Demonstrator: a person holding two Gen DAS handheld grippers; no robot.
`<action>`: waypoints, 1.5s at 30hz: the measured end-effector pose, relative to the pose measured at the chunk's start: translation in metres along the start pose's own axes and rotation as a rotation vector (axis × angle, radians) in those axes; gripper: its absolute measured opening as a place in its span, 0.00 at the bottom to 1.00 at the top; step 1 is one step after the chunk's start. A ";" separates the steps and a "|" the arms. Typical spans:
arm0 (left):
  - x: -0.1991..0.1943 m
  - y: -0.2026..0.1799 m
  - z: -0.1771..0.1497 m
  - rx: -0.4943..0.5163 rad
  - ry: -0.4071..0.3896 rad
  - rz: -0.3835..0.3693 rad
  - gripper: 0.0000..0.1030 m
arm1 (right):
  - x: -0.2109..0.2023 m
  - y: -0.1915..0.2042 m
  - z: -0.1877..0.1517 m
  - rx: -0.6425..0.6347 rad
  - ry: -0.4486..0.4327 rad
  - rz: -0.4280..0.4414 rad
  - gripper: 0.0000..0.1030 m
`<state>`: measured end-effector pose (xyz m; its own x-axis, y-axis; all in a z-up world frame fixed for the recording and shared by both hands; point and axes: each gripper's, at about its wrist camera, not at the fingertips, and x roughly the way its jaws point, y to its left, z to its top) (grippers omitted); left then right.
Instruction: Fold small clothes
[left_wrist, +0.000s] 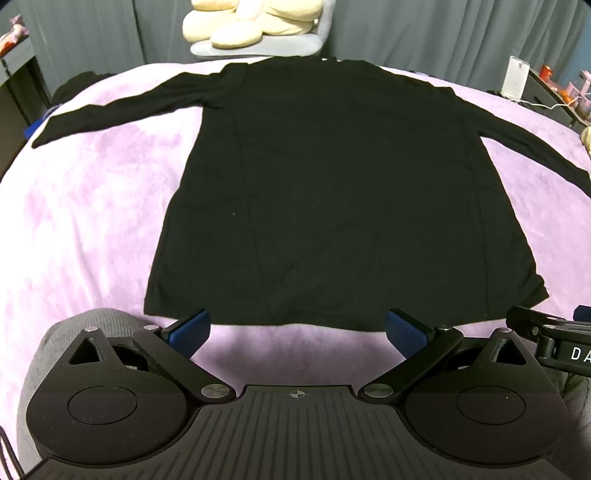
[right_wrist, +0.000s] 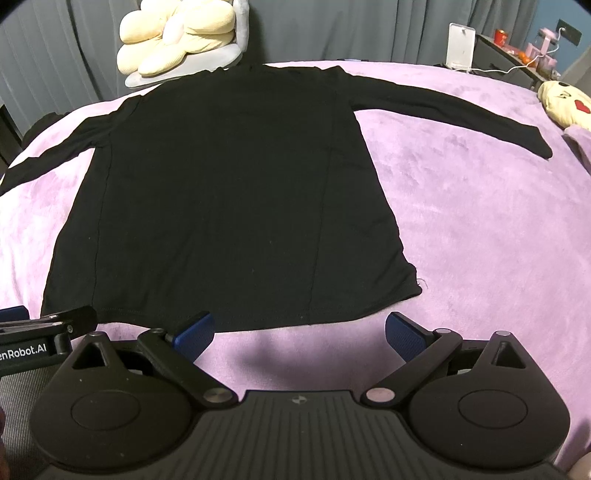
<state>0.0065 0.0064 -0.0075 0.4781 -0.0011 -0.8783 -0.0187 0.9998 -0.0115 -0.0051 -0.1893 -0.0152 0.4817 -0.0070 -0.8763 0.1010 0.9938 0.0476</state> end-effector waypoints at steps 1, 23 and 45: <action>0.000 0.000 0.000 0.000 0.000 0.001 1.00 | 0.000 0.000 0.000 0.000 0.001 -0.001 0.96; 0.002 0.001 -0.001 -0.006 0.007 0.004 1.00 | 0.000 -0.002 -0.001 0.004 -0.007 0.014 0.96; 0.017 0.000 0.001 0.008 0.037 -0.020 1.00 | 0.006 -0.017 0.005 0.042 -0.025 0.116 0.96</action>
<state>0.0158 0.0060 -0.0222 0.4454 -0.0219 -0.8950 -0.0025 0.9997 -0.0257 0.0005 -0.2070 -0.0187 0.5140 0.1042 -0.8515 0.0799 0.9825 0.1685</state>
